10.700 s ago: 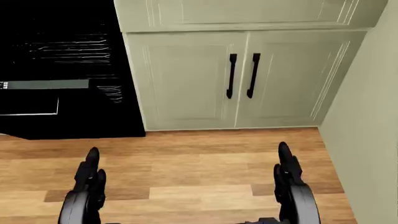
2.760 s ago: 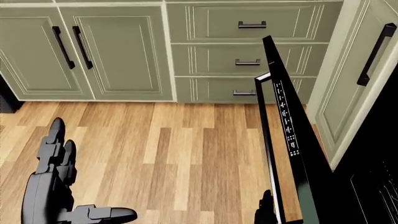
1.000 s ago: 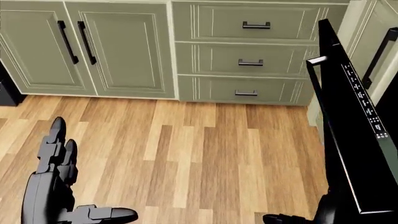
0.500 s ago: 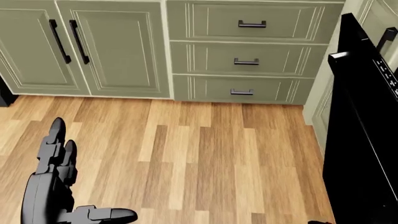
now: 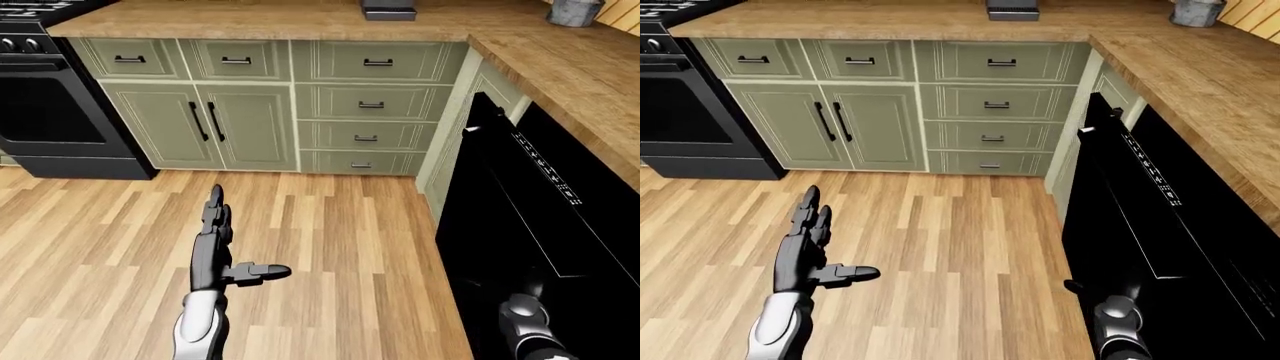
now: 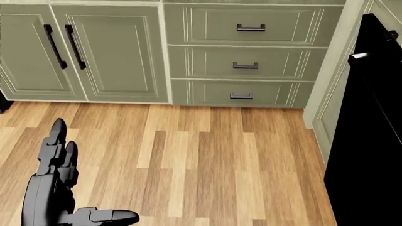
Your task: Close the dishwasher door
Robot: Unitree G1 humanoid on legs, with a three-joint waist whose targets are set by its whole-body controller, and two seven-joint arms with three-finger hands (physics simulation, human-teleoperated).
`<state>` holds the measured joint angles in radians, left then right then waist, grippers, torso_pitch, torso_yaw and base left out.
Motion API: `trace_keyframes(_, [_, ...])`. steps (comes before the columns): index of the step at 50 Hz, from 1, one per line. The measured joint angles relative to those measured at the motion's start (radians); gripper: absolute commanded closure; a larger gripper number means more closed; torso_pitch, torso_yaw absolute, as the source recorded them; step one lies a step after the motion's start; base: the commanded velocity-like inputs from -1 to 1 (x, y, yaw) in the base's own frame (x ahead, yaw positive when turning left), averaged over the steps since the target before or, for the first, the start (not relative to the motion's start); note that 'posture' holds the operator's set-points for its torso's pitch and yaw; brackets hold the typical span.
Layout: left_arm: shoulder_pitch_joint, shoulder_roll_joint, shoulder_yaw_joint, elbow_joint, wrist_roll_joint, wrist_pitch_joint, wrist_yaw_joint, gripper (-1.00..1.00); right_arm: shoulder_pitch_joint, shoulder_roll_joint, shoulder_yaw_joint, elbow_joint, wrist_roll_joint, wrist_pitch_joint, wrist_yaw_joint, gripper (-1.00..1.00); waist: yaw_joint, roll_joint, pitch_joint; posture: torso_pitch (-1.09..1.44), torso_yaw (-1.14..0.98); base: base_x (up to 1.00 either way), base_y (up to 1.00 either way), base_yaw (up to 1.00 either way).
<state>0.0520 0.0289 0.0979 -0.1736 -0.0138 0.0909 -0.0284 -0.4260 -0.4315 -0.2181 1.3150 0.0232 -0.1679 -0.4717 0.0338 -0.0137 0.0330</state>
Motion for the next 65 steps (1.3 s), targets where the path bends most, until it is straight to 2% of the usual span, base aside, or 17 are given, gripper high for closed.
trace_keyframes(45, [0.004, 0.000, 0.002, -0.010, -0.002, 0.007, 0.001, -1.00, 0.032, -0.143, -0.048, -0.046, 0.029, 0.110, 0.079, -1.00, 0.007, 0.007, 0.008, 0.00, 0.00, 0.00, 0.00, 0.00])
trace_keyframes(65, [0.002, -0.001, 0.000, 0.001, -0.001, 0.002, 0.003, -1.00, 0.102, -0.219, -0.098, -0.104, 0.064, 0.164, 0.114, -1.00, 0.009, 0.014, 0.008, 0.00, 0.00, 0.00, 0.00, 0.00])
